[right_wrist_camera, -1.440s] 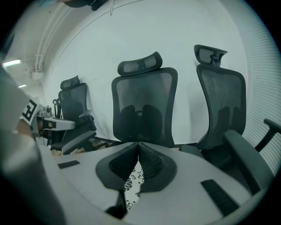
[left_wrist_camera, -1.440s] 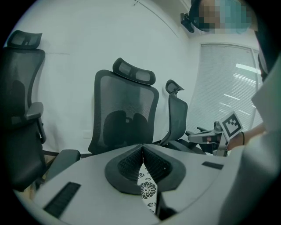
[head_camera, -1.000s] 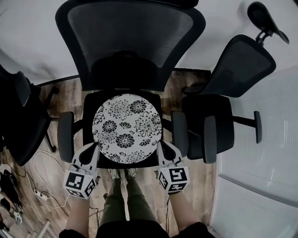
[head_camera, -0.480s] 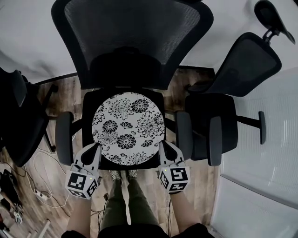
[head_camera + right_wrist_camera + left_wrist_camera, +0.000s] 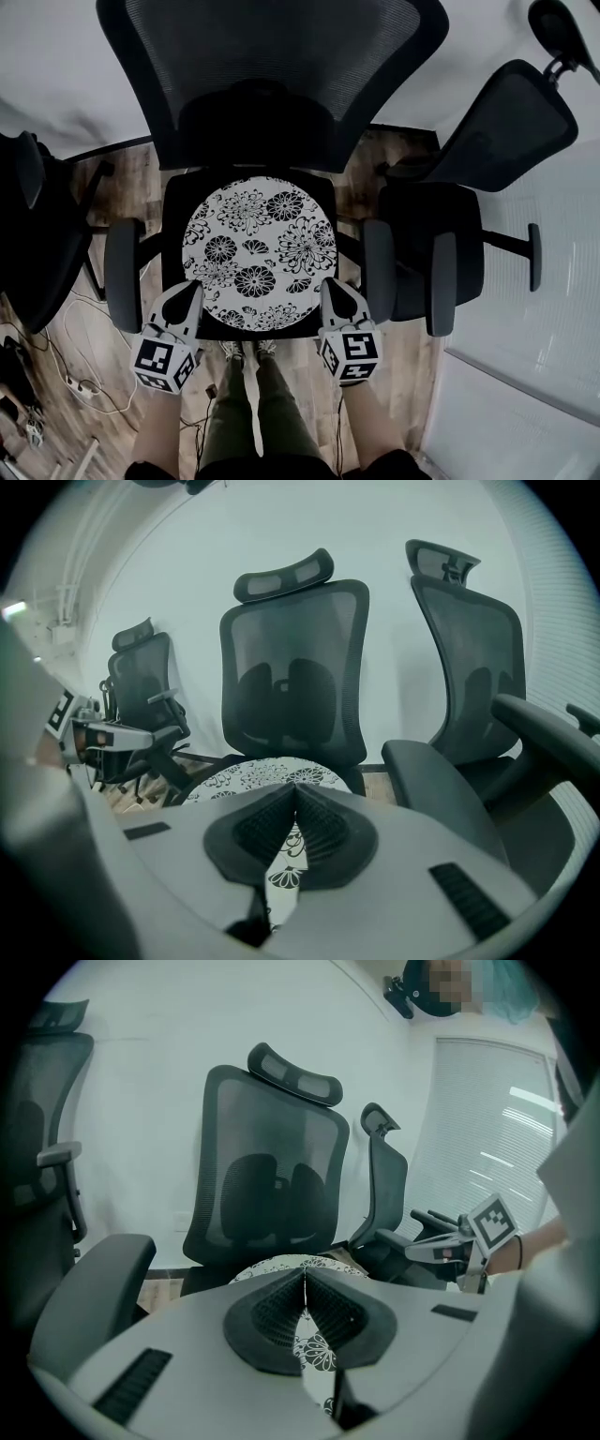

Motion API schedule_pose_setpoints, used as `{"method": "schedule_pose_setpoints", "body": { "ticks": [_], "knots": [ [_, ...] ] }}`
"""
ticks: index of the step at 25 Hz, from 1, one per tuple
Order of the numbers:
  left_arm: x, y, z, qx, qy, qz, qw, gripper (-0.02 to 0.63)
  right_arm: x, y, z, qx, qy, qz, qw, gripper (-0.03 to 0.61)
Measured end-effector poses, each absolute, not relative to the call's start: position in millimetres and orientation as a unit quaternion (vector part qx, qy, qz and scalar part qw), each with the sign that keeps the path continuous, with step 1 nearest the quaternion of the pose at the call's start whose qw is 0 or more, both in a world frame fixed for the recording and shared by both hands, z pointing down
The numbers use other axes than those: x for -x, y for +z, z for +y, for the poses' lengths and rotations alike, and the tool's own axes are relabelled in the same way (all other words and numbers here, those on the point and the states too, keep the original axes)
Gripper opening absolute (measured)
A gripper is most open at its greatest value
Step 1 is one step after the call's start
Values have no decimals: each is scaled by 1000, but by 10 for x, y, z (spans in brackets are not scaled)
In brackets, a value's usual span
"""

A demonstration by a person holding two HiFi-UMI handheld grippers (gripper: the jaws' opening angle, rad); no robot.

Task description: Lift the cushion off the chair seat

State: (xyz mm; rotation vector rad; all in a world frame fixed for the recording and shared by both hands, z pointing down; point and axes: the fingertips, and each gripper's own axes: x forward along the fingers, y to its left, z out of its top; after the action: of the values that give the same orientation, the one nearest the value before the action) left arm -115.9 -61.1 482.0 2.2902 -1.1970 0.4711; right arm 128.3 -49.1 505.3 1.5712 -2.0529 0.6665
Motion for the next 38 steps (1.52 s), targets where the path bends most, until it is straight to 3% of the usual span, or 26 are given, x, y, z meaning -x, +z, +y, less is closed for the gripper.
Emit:
{"method": "schedule_pose_setpoints", "body": {
  "ticks": [38],
  "knots": [
    [1225, 5825, -633, -816, 217, -441, 304, 12, -1320, 6164, -418, -553, 296, -722, 292, 18]
  ]
}}
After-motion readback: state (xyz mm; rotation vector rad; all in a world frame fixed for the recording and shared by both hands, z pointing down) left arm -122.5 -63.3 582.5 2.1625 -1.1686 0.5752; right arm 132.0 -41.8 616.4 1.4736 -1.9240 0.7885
